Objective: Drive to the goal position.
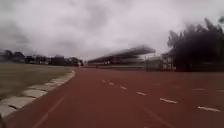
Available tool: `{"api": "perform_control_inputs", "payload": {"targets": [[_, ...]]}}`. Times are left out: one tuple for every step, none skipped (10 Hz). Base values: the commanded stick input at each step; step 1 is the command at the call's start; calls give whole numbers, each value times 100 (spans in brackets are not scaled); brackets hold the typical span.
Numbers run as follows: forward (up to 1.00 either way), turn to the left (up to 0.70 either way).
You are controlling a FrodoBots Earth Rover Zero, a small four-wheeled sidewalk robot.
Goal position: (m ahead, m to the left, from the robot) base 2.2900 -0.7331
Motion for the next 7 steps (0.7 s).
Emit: {"api": "perform_control_inputs", "payload": {"targets": [[70,0],[70,0],[70,0],[70,0],[70,0],[70,0],[70,0]]}}
